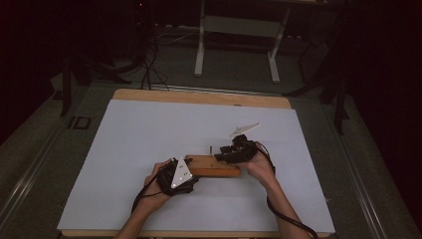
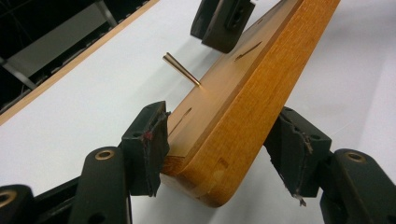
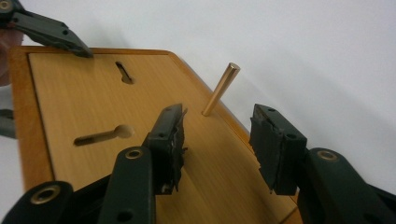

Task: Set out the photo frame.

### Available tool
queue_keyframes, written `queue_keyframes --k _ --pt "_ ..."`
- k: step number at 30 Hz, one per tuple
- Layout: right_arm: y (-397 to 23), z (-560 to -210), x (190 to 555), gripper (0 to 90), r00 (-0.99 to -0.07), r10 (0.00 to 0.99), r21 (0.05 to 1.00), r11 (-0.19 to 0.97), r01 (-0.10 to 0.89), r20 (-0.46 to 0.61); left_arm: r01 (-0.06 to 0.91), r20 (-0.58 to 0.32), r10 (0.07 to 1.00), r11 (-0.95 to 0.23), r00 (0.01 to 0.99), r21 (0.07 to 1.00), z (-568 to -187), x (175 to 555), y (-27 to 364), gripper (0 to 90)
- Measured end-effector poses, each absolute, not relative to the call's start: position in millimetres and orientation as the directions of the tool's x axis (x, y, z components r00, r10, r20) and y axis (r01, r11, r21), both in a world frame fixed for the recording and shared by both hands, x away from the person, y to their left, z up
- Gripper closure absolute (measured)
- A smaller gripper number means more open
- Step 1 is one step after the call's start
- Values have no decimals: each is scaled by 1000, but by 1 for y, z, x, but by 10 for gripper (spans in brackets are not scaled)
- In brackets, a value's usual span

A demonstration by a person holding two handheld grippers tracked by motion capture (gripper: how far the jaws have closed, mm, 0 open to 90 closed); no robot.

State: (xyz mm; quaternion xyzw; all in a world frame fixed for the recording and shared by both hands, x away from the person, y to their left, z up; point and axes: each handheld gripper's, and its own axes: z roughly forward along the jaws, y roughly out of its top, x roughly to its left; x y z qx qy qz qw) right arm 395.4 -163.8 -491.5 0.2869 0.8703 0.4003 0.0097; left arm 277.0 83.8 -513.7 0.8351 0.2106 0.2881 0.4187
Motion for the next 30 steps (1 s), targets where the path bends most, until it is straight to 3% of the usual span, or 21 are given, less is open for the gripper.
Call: queue_keyframes --k 30 --pt "-202 -474 369 569 -826 551 769 472 430 123 124 254 599 -516 760 847 -508 287 87 429"
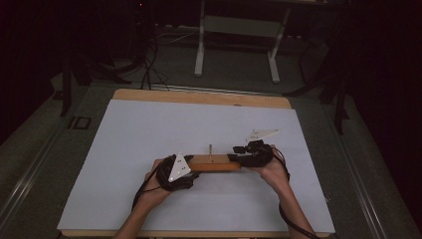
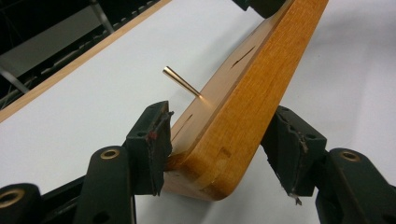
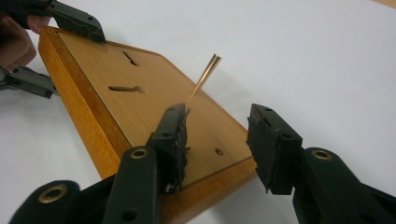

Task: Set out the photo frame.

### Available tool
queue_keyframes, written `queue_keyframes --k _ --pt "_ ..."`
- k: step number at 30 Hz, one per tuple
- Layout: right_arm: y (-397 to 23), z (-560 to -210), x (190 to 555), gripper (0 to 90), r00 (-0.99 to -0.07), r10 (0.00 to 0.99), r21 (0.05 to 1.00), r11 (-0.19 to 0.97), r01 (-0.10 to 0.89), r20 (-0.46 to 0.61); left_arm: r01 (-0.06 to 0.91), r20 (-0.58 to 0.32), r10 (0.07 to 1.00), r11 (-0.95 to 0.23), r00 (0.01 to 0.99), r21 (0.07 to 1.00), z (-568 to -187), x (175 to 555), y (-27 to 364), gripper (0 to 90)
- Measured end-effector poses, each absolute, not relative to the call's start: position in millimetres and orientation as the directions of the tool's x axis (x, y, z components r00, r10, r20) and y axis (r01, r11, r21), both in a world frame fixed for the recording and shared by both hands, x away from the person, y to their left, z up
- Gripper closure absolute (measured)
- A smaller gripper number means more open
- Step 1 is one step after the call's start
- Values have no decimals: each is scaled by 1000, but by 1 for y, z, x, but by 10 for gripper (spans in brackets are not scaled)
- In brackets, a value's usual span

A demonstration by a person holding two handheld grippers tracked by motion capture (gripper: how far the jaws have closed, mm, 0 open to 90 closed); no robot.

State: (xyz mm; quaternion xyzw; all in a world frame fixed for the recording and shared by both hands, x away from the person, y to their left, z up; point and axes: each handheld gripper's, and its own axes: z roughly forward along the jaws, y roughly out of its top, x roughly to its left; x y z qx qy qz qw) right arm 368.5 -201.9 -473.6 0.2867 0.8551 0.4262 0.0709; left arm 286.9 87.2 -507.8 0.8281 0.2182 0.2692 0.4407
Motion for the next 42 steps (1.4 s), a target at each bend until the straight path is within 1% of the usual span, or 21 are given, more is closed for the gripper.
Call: queue_keyframes --k 9,13,15,25,29,36,42 --pt "-217 -473 360 590 -818 567 803 443 399 93 129 249 601 -514 760 848 -507 288 87 430" --pt "-221 -474 358 634 -818 567 811 434 391 91 130 249 599 -517 761 846 -507 288 87 429" --pt "-222 -474 357 640 -820 565 815 434 384 86 130 250 598 -519 761 845 -507 288 87 429" --pt "-231 -475 353 639 -808 585 827 418 375 70 134 245 597 -518 764 845 -506 289 88 429" --pt "-236 -476 351 634 -809 584 821 429 377 66 134 243 598 -515 763 847 -506 290 88 431" --pt "-240 -485 349 589 -808 585 810 439 389 71 138 240 595 -518 767 844 -505 290 88 433" --pt "-242 -491 349 580 -811 581 795 459 396 68 140 237 596 -516 768 845 -504 291 88 433"
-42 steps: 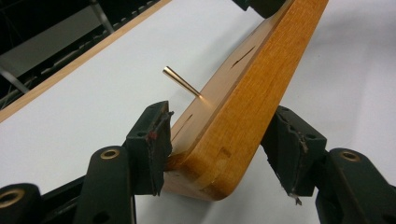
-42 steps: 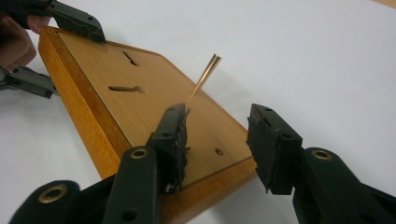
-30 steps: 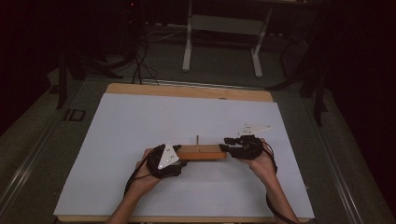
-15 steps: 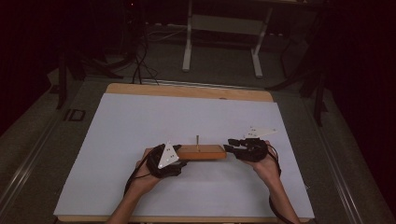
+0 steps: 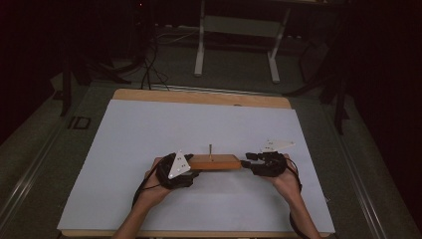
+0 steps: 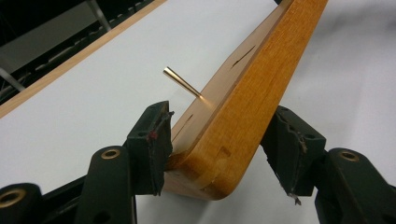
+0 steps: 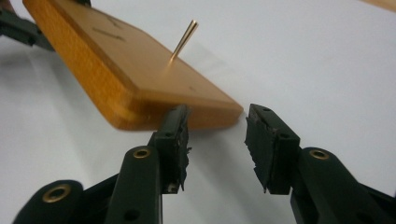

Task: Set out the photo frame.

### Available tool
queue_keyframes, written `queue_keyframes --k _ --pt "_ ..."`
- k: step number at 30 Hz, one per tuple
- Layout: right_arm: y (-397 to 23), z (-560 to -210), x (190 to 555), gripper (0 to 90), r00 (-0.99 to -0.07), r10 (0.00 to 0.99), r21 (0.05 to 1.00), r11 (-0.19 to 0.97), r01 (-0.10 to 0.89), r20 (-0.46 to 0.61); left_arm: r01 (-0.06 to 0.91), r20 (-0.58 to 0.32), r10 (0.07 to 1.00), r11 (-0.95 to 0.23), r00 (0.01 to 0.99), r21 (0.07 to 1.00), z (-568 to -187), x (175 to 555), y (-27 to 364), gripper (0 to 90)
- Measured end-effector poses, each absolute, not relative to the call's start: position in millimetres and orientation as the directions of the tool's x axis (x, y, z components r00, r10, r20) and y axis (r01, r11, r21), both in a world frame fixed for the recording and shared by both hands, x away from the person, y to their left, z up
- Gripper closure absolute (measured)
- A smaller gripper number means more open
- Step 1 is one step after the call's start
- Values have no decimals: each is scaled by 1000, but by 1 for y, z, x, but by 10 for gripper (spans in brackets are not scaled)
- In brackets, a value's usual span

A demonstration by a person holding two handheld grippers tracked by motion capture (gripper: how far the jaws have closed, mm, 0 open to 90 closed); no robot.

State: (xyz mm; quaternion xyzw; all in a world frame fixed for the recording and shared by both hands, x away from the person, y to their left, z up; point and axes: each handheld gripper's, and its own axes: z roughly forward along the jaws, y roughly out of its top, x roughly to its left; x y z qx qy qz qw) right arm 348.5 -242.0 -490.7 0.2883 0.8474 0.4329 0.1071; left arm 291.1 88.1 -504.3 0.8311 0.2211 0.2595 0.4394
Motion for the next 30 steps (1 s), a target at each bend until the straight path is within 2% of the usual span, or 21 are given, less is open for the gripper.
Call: queue_keyframes --k 14,30 --pt "-237 -500 342 571 -842 539 765 530 366 29 151 220 606 -501 765 852 -503 293 88 433" --pt "-214 -493 342 389 -889 453 823 525 214 -58 165 199 614 -484 764 859 -502 296 89 428"
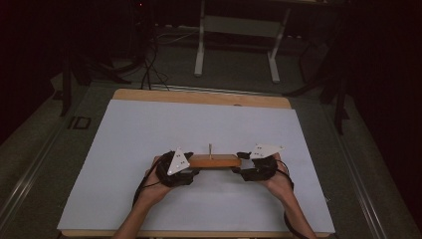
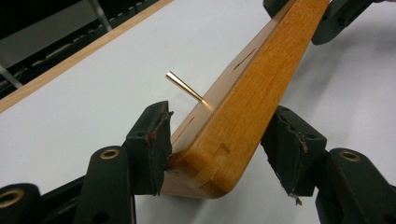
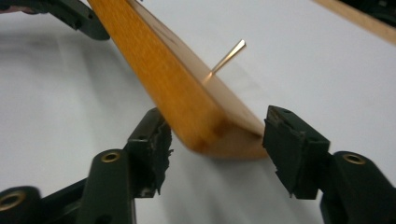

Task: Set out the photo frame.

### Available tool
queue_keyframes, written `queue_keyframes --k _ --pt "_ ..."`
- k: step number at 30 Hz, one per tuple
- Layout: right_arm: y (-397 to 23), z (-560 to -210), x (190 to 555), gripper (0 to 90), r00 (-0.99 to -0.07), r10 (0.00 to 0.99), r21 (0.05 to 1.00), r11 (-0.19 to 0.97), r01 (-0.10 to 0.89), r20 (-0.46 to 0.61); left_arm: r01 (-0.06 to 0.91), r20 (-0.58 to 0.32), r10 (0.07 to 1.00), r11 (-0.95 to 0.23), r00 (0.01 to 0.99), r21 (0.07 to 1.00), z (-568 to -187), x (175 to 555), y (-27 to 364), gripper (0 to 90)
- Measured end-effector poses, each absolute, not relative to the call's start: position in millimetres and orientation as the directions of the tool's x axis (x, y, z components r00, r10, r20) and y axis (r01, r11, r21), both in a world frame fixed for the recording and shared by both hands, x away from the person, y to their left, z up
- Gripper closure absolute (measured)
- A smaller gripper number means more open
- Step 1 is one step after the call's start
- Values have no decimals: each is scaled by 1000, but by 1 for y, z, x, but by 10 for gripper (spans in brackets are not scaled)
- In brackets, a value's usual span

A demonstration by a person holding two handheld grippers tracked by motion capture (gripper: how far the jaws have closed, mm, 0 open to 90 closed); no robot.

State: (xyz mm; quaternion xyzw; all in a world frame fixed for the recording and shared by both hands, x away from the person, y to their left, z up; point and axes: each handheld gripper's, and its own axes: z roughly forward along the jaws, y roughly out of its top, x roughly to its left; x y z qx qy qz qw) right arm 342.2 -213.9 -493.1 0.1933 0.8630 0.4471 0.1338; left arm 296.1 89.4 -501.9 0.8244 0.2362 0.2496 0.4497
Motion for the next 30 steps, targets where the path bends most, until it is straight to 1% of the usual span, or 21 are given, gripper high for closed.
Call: queue_keyframes --k 5,8,11,18,25,30 --pt "-207 -497 347 378 -900 430 832 523 183 -72 172 188 613 -480 767 861 -502 297 90 427" --pt "-202 -498 348 381 -901 423 827 538 162 -99 178 180 617 -473 766 863 -502 298 91 425" --pt "-198 -499 349 414 -902 420 828 539 155 -104 187 171 625 -464 762 866 -503 299 91 422" --pt "-196 -499 348 420 -899 426 830 535 157 -104 201 144 631 -441 762 874 -505 302 95 414" --pt "-197 -498 350 425 -897 432 835 525 164 -95 260 115 675 -428 728 866 -515 311 102 452" --pt "-197 -499 351 429 -896 436 838 519 168 -90 261 120 683 -428 720 865 -517 312 102 474"
